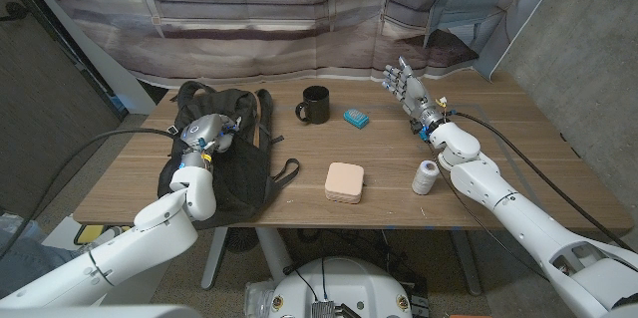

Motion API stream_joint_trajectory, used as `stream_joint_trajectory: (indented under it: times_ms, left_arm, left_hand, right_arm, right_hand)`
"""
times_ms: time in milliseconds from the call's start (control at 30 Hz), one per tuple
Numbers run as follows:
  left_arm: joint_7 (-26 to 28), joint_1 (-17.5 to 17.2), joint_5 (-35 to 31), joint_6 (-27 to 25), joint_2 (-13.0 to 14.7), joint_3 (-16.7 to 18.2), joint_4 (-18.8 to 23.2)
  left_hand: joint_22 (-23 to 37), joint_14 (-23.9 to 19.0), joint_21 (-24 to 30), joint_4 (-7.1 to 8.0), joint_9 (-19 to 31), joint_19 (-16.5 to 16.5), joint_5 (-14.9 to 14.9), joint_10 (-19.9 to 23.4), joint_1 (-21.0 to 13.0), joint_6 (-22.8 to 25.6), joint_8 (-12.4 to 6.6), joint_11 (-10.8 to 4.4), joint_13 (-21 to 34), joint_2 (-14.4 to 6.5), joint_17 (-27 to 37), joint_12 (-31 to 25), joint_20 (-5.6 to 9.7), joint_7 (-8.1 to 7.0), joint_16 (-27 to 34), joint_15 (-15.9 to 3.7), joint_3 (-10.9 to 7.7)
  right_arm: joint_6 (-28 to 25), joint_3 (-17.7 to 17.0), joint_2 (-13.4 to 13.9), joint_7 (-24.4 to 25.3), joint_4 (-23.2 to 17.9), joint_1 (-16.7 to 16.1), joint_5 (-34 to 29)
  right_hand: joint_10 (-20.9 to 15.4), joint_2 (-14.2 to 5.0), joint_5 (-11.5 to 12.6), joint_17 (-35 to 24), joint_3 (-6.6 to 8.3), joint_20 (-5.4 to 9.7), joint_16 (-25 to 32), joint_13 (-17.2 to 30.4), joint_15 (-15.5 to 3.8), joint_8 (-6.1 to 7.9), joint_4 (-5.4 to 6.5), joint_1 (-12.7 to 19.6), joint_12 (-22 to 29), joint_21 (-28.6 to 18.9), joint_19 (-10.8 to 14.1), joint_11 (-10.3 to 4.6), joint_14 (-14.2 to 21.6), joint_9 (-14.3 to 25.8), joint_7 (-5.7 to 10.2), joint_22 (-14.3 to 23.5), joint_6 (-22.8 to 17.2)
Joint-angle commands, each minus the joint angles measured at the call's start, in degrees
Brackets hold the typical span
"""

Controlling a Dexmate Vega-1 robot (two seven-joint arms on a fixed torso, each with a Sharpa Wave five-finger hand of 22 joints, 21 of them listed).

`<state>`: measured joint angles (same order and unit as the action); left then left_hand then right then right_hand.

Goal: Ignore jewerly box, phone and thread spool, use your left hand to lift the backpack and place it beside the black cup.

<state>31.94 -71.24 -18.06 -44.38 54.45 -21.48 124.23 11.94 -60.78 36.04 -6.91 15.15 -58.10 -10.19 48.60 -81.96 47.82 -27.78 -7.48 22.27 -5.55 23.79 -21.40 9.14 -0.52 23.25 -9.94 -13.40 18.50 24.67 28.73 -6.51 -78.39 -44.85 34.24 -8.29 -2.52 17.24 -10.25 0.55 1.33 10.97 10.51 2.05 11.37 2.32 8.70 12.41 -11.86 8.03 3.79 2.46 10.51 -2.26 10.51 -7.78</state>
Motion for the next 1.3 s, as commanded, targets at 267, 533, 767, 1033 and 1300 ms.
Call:
stream_joint_trajectory:
  times_ms: [267, 533, 767, 1033, 1300]
  left_arm:
    - [1.28, -1.94, -0.57, -0.69, 0.23, 2.54, 2.66]
    - [0.92, -1.38, -0.97, -0.88, -0.01, 2.38, 2.76]
    - [1.14, -0.78, -1.71, -0.82, -0.37, 2.18, 2.95]
    - [0.55, -0.3, -1.96, -1.08, -0.49, 2.36, 3.56]
    - [0.6, -0.82, -3.18, -2.17, -0.15, 2.55, 5.28]
  left_hand:
    - [0.18, -1.95, 1.43, 0.25, 0.11, -0.2, -0.19, 1.77, 0.32, 0.91, -0.47, -1.06, 1.21, -0.62, 0.72, -0.57, 2.08, -0.3, -0.49, -3.5, -0.13]
    - [0.16, -2.55, 2.06, 0.25, 0.08, -0.22, -0.2, 2.21, 0.39, 1.15, -0.55, -1.17, 1.73, -0.71, 0.98, -0.59, 2.12, 0.04, -0.51, -3.45, -0.19]
    - [0.14, -2.81, 2.5, 0.18, 0.07, -0.21, -0.2, 2.46, 0.38, 1.29, -0.6, -1.22, 2.11, -0.67, 1.17, -0.58, 2.2, -0.01, -0.58, -3.47, -0.22]
    - [0.11, -3.24, 3.22, 0.11, 0.06, -0.26, -0.21, 2.89, 0.38, 1.75, -0.77, -1.17, 2.75, -0.67, 1.47, -0.58, 2.24, 0.08, -0.67, -3.43, -0.3]
    - [0.07, -3.6, 3.74, 0.13, 0.07, -0.2, -0.2, 3.13, 0.45, 2.0, -0.86, -1.21, 3.25, -0.75, 1.72, -0.53, 2.27, 0.16, -0.72, -3.41, -0.37]
  right_arm:
    - [-0.09, -0.16, 0.22, -0.32, -0.71, -0.08, 0.31]
    - [0.03, -0.16, 0.27, -0.39, -0.76, 0.05, 0.2]
    - [0.0, -0.33, 0.42, -0.21, -1.13, -0.14, 0.27]
    - [-0.11, -0.61, 0.64, -0.07, -1.8, -0.37, 0.53]
    - [-0.46, -0.76, 0.82, -0.24, -2.13, -0.48, 0.96]
  right_hand:
    - [-0.69, -0.22, 0.08, -0.3, -0.28, -0.04, -0.19, 0.25, -0.07, -0.1, 0.26, 0.42, 0.01, -0.01, 0.3, -0.05, 0.58, 0.24, -0.14, 0.28, -0.45]
    - [-0.73, -0.25, 0.07, -0.3, -0.31, -0.04, -0.2, 0.25, -0.06, -0.1, 0.21, 0.51, 0.01, 0.0, 0.29, -0.22, 0.61, 0.24, -0.21, 0.28, -0.44]
    - [-0.7, -0.27, 0.07, -0.3, -0.34, -0.05, -0.22, 0.25, -0.03, -0.09, 0.18, 0.56, -0.01, 0.0, 0.31, -0.11, 0.59, 0.24, -0.19, 0.28, -0.48]
    - [-0.72, -0.32, 0.05, -0.31, -0.36, -0.02, -0.22, 0.25, -0.1, -0.09, 0.16, 0.59, -0.01, 0.01, 0.31, -0.03, 0.59, 0.24, -0.22, 0.29, -0.49]
    - [-0.71, -0.37, 0.03, -0.31, -0.37, -0.03, -0.23, 0.25, -0.07, -0.09, 0.14, 0.64, -0.01, 0.02, 0.3, -0.01, 0.6, 0.24, -0.22, 0.29, -0.5]
